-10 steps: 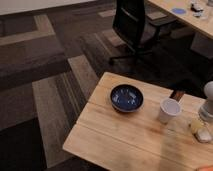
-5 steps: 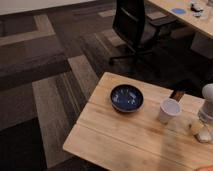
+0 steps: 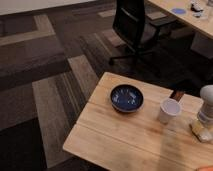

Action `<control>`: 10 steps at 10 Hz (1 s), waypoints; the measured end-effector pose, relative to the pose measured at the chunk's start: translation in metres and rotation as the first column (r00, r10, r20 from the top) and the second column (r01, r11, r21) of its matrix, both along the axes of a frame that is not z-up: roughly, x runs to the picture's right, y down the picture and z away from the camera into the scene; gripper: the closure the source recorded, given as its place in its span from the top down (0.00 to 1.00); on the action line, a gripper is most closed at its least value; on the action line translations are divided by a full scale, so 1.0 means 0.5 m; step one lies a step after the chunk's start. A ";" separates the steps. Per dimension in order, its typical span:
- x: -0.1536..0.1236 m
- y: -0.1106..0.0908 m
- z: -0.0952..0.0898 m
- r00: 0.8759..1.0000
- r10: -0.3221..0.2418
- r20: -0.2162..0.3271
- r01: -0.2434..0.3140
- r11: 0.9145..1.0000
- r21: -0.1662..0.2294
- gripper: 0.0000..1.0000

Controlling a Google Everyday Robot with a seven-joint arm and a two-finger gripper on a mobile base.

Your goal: Place the white sponge in the ceramic bowl

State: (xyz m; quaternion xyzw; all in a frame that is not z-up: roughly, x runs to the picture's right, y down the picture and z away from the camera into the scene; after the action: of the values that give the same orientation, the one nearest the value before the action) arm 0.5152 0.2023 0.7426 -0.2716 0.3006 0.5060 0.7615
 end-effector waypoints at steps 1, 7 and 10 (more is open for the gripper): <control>-0.016 -0.030 -0.031 1.000 -0.006 -0.005 0.006 1.000 0.011 0.00; -0.147 -0.142 -0.222 0.990 -0.141 0.025 0.140 0.990 0.022 0.00; -0.148 -0.143 -0.221 0.990 -0.141 0.025 0.140 0.990 0.023 0.00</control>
State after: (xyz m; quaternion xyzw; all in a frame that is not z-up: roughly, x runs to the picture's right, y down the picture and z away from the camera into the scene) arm 0.4412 0.1310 0.6320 -0.2485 0.3033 0.4505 0.8021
